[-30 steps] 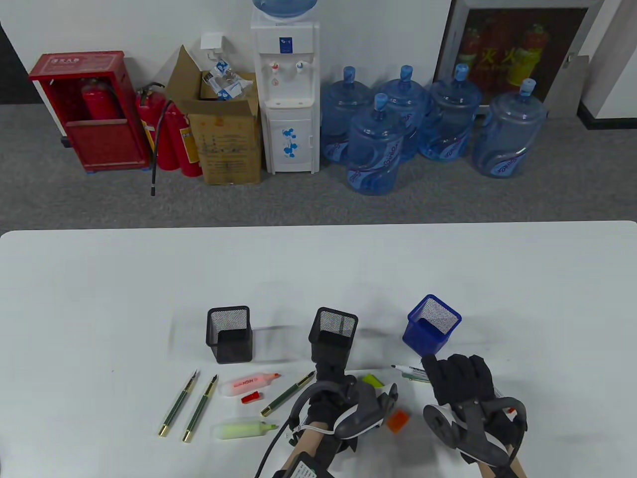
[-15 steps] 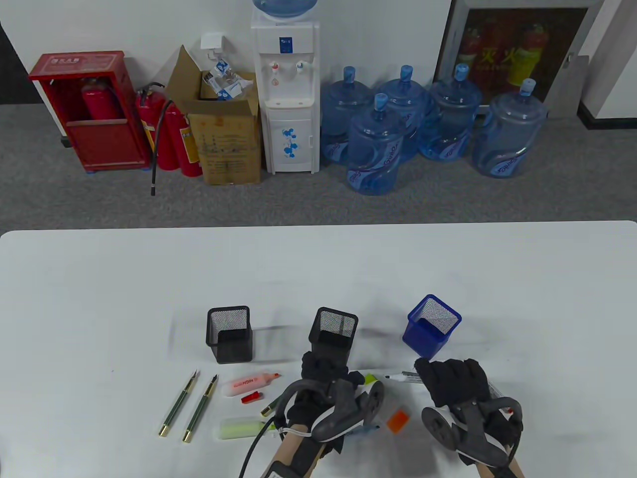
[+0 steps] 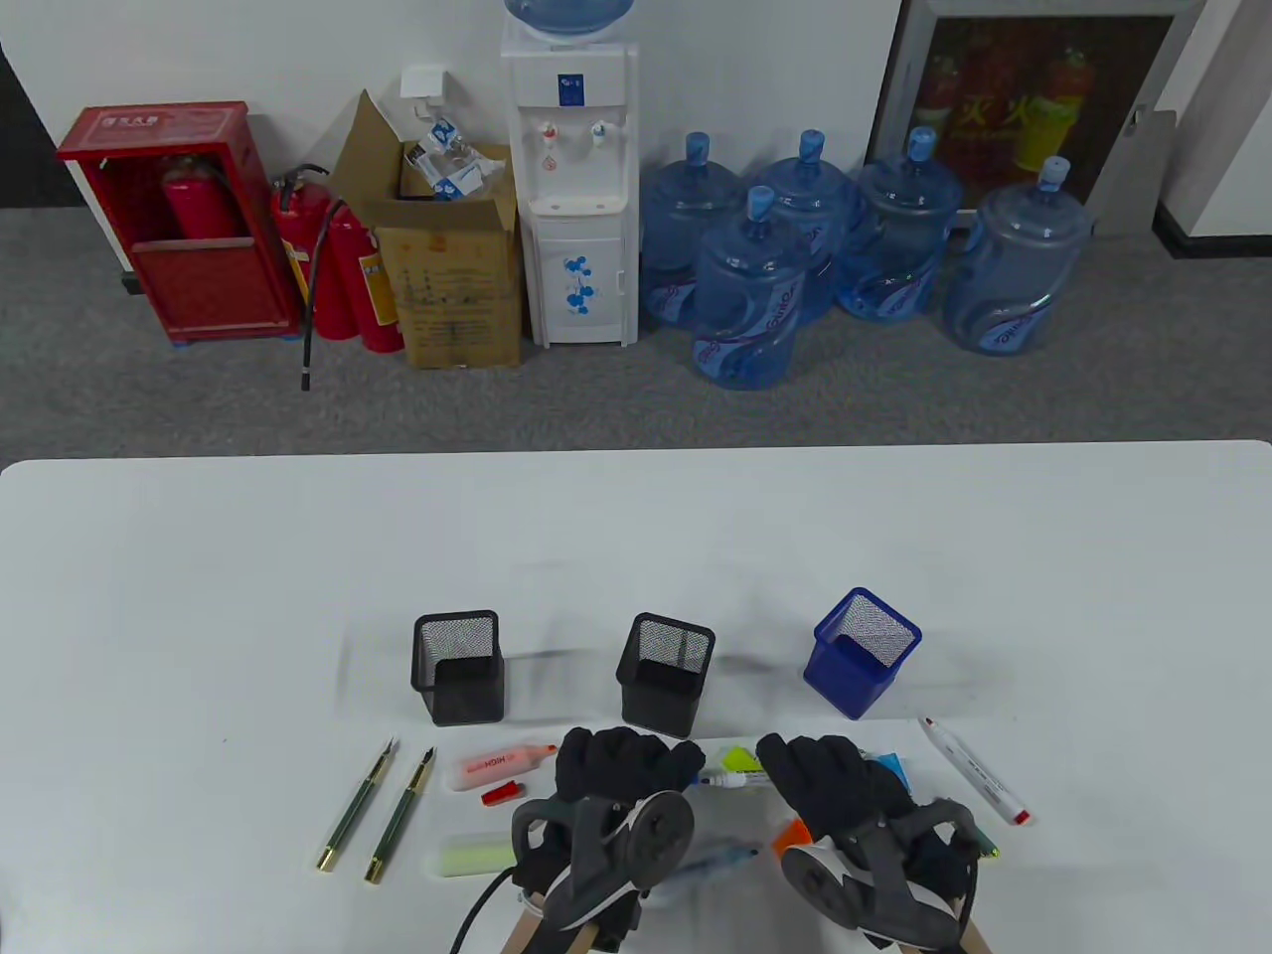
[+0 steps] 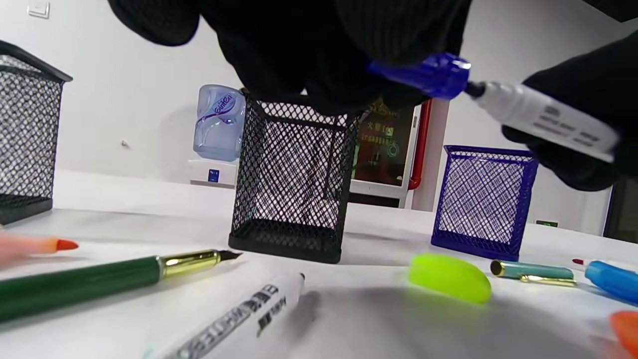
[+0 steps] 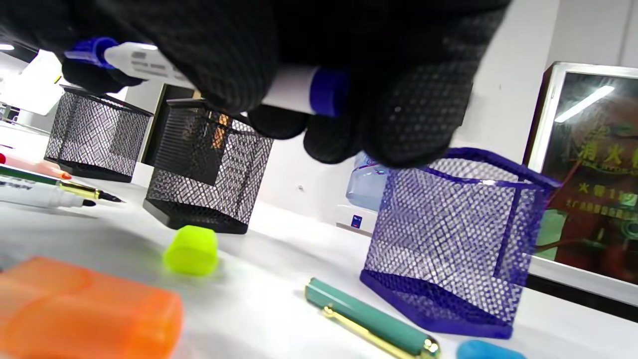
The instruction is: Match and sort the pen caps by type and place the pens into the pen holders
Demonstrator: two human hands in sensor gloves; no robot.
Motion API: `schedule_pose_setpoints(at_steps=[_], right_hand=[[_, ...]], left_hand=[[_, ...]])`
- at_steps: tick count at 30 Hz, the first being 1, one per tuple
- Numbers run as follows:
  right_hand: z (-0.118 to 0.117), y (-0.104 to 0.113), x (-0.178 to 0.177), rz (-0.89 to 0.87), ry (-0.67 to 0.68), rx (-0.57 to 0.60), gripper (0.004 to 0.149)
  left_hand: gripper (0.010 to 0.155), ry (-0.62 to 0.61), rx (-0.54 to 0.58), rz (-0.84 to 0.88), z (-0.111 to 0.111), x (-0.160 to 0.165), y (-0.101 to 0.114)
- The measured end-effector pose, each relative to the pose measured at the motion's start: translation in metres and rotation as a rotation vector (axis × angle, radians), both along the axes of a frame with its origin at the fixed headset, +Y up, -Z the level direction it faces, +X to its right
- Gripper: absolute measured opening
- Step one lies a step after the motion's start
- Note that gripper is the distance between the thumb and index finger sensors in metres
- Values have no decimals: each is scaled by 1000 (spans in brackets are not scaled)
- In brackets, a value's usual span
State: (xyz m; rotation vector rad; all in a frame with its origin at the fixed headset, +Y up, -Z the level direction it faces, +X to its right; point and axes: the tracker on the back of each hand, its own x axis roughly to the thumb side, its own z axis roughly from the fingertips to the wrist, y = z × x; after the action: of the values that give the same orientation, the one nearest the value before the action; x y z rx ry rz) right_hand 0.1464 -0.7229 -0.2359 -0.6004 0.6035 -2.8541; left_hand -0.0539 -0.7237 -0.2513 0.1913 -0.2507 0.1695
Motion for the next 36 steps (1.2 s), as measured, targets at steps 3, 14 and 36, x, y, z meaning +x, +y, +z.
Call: schedule_pose_setpoints(at_steps=[3,14,36], right_hand=[[1,-1,-3,5,4,-5,57],[3,0,-6,-83,51,-24,56],[11,7,-17,-110,129,47,58]], left_hand=[[48,-18,-5,-14,1,2,-2],[50,-57,-54,109,2,5,-1],[47,-116,-76,341,-2,-24,19]])
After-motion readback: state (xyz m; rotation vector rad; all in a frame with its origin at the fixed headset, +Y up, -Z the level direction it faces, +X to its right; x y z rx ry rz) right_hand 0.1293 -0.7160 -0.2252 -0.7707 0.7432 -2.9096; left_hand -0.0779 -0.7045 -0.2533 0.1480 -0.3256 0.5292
